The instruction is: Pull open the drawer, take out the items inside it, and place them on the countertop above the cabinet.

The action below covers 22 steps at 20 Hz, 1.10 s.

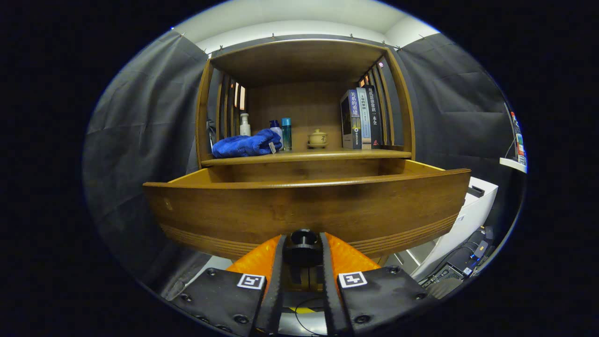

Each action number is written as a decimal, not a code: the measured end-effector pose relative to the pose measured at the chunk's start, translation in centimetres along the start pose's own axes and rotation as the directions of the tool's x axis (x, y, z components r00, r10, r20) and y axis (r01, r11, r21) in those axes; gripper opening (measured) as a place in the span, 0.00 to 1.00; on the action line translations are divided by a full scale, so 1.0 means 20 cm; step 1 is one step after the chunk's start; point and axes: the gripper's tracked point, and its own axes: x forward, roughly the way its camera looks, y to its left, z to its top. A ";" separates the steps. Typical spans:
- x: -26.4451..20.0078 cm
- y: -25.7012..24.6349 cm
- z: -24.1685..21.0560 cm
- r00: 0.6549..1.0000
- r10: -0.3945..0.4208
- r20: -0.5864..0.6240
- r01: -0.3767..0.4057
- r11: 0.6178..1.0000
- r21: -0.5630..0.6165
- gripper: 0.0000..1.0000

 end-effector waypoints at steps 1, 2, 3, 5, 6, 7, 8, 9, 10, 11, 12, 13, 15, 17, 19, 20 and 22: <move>-0.03 0.01 0.04 1.000 0.008 0.022 -0.007 1.000 -0.008 0.43; -0.06 0.03 0.18 0.992 0.000 0.127 0.004 1.000 -0.030 0.37; -0.10 -0.01 0.33 0.975 -0.034 0.220 0.057 0.994 -0.099 0.30; -0.18 0.01 0.42 0.968 -0.031 0.248 0.084 0.975 -0.205 0.16; -0.22 0.03 0.38 0.981 -0.004 0.195 0.041 0.982 -0.187 0.16; -0.28 0.07 0.35 0.987 0.023 0.159 -0.002 0.991 -0.136 0.16; -0.26 0.04 0.35 0.989 0.022 0.148 -0.009 0.996 -0.091 0.16; -0.24 -0.02 0.39 0.990 0.007 0.144 0.000 0.999 -0.049 0.19; -0.22 -0.06 0.42 0.991 -0.005 0.131 0.008 1.000 -0.023 0.19; -0.21 -0.09 0.46 0.993 -0.004 0.118 0.005 1.000 -0.007 0.24; -0.17 -0.11 0.52 0.994 -0.001 0.110 0.000 1.000 0.006 0.29; -0.13 -0.11 0.57 0.996 0.015 0.091 -0.017 1.000 0.016 0.35; -0.02 -0.11 0.63 0.998 0.056 0.014 -0.056 0.998 0.042 0.47; 0.11 -0.09 0.69 0.994 0.080 -0.075 -0.076 0.996 0.053 0.67; 0.24 -0.06 0.74 0.985 0.093 -0.148 -0.089 0.996 0.031 0.87; 0.31 -0.05 0.76 0.977 0.098 -0.188 -0.098 0.995 0.011 0.97; 0.46 0.00 0.76 0.958 0.097 -0.271 -0.106 0.994 -0.021 0.97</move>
